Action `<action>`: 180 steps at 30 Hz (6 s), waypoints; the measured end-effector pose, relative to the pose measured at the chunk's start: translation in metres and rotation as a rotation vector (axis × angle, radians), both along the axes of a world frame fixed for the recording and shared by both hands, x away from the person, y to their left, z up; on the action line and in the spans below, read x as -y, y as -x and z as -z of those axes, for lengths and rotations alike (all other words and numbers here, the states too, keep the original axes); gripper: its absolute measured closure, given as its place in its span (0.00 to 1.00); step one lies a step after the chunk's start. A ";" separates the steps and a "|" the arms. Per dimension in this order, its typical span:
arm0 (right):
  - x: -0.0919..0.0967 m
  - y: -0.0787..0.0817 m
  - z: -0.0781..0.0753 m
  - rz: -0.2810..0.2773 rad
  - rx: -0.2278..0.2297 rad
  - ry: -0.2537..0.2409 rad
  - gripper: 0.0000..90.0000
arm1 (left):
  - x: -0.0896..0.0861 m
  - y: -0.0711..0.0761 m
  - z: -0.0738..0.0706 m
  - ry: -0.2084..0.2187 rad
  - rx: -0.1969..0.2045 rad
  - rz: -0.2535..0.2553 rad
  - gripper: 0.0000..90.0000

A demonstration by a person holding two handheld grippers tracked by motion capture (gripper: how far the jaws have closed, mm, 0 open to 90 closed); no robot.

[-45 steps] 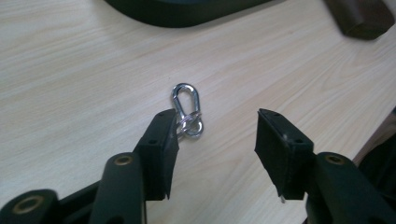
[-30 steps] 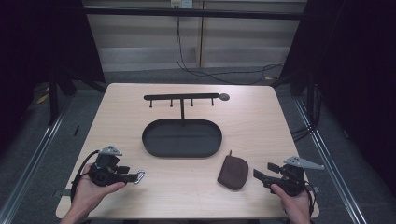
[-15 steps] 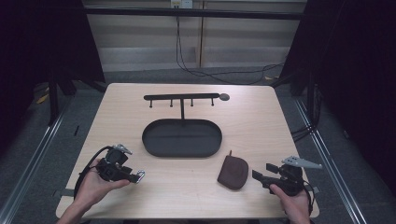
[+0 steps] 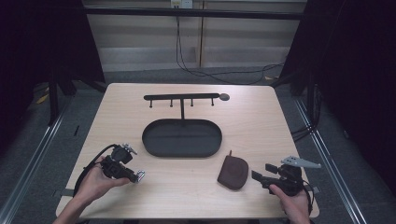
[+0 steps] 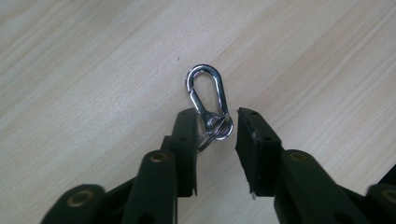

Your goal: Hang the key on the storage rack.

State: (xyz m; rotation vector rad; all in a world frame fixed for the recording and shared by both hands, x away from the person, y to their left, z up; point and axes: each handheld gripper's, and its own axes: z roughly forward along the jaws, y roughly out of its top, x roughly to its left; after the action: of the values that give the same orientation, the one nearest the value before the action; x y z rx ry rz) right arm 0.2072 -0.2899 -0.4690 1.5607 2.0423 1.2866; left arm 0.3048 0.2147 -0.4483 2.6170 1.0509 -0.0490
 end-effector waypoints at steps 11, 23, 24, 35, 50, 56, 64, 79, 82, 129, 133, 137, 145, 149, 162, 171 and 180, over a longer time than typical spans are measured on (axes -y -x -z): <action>-0.002 0.000 0.000 -0.008 -0.007 0.010 0.28 | 0.002 -0.002 0.005 -0.025 -0.047 0.034 0.94; -0.004 -0.001 0.001 -0.023 -0.013 0.015 0.28 | 0.002 -0.003 0.001 -0.044 -0.075 0.039 0.99; -0.004 -0.001 0.001 -0.024 -0.013 0.016 0.28 | 0.001 -0.003 0.000 -0.031 -0.072 0.039 0.99; -0.004 -0.001 0.002 -0.027 -0.016 0.018 0.28 | 0.002 -0.006 -0.026 -0.044 -0.054 0.053 0.99; -0.004 -0.001 0.002 -0.029 -0.019 0.019 0.28 | 0.003 -0.009 -0.050 -0.080 -0.027 0.075 0.99; -0.005 -0.001 0.002 -0.033 -0.023 0.018 0.28 | 0.008 -0.008 -0.054 -0.116 -0.020 0.098 0.99; -0.005 -0.002 0.002 -0.038 -0.025 0.019 0.28 | 0.010 -0.012 -0.069 -0.082 -0.018 0.070 0.99; -0.005 -0.002 0.003 -0.035 -0.029 0.020 0.28 | 0.020 -0.015 -0.097 -0.044 0.031 0.120 0.99; -0.005 -0.003 0.003 -0.034 -0.030 0.020 0.28 | 0.022 -0.018 -0.098 -0.044 0.032 0.121 0.99; -0.005 -0.003 0.003 -0.025 -0.033 0.028 0.27 | 0.050 -0.072 -0.144 -0.105 0.022 0.102 0.99; -0.005 -0.002 0.004 -0.027 -0.032 0.028 0.27 | 0.055 -0.077 -0.149 -0.116 0.021 0.096 0.99; -0.004 -0.002 0.004 -0.026 -0.032 0.025 0.27 | 0.055 -0.084 -0.153 -0.102 0.016 0.079 0.99; -0.004 -0.002 0.004 -0.027 -0.030 0.023 0.27 | 0.060 -0.095 -0.159 -0.105 0.015 0.070 0.99; -0.004 -0.002 0.003 -0.028 -0.032 0.021 0.27 | 0.063 -0.102 -0.159 -0.113 0.013 0.065 0.99; -0.004 -0.002 0.003 -0.035 -0.035 0.019 0.27 | 0.070 -0.126 -0.169 -0.108 0.018 0.034 0.99; -0.003 -0.002 0.003 -0.036 -0.034 0.016 0.27 | 0.077 -0.138 -0.166 -0.113 0.009 0.026 0.99; -0.003 -0.002 0.004 -0.038 -0.035 0.016 0.27 | 0.077 -0.151 -0.165 -0.087 0.013 -0.011 0.99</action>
State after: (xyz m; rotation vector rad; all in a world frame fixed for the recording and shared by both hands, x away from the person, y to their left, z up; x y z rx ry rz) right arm 0.2089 -0.2865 -0.4725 1.5558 2.1078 1.2618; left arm 0.4555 0.1380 -0.2837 2.6849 1.0857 0.0162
